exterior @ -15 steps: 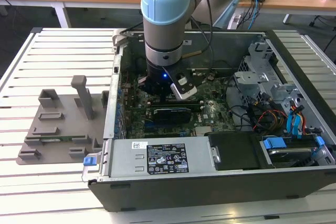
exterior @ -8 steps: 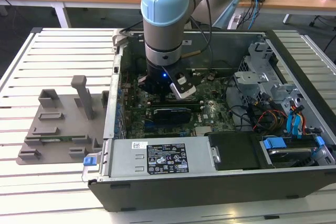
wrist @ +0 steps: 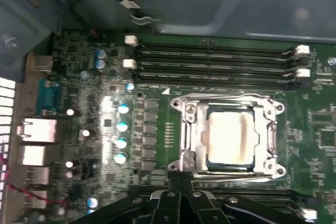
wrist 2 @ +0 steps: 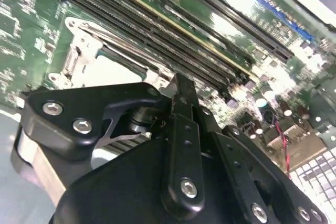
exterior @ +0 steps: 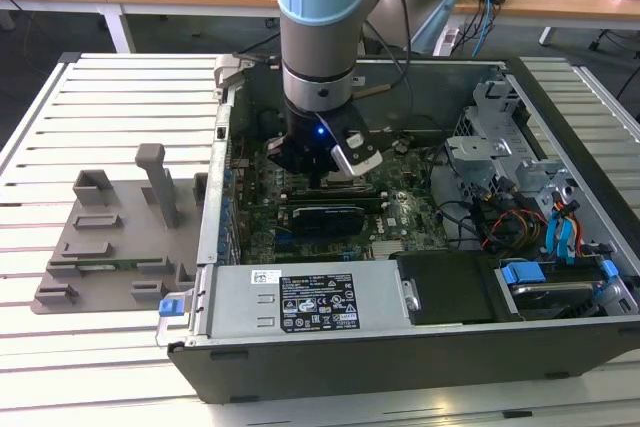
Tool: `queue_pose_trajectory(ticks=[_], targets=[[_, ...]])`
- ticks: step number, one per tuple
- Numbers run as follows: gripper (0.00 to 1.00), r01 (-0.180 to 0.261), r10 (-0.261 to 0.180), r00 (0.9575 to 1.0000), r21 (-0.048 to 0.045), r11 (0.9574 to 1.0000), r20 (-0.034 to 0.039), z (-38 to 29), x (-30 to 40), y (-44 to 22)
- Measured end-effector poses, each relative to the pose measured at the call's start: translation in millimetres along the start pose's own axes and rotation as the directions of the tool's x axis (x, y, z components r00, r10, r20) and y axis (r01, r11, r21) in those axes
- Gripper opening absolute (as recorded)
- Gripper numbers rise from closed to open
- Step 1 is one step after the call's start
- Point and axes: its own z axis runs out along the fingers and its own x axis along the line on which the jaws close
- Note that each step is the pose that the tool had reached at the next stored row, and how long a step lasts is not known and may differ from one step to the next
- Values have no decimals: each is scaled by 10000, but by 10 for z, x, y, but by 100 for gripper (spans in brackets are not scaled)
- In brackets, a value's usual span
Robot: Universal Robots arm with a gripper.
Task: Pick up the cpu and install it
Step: 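Install the second cpu locking lever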
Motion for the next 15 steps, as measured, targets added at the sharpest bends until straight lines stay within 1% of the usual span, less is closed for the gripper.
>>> queue_pose_trajectory(ticks=[1,3,4,6,9,10,12,13,15], targets=[[11,3,-3,10000,53,10000,-17,3,-62,8],[11,1,-1,10000,101,9999,-37,7,-127,24],[11,1,-1,10000,124,9999,-48,10,-174,43],[11,3,-2,10000,132,9999,-50,12,-238,96],[11,1,-1,10000,133,9999,-49,-22,-269,155],[11,3,-2,10000,134,9999,-50,-42,-282,180],[11,3,-2,10000,136,9999,-50,-71,-306,210],[11,2,-2,10000,145,9999,-50,-92,-338,235],[11,2,-1,10000,149,9999,-51,-113,-362,254]])
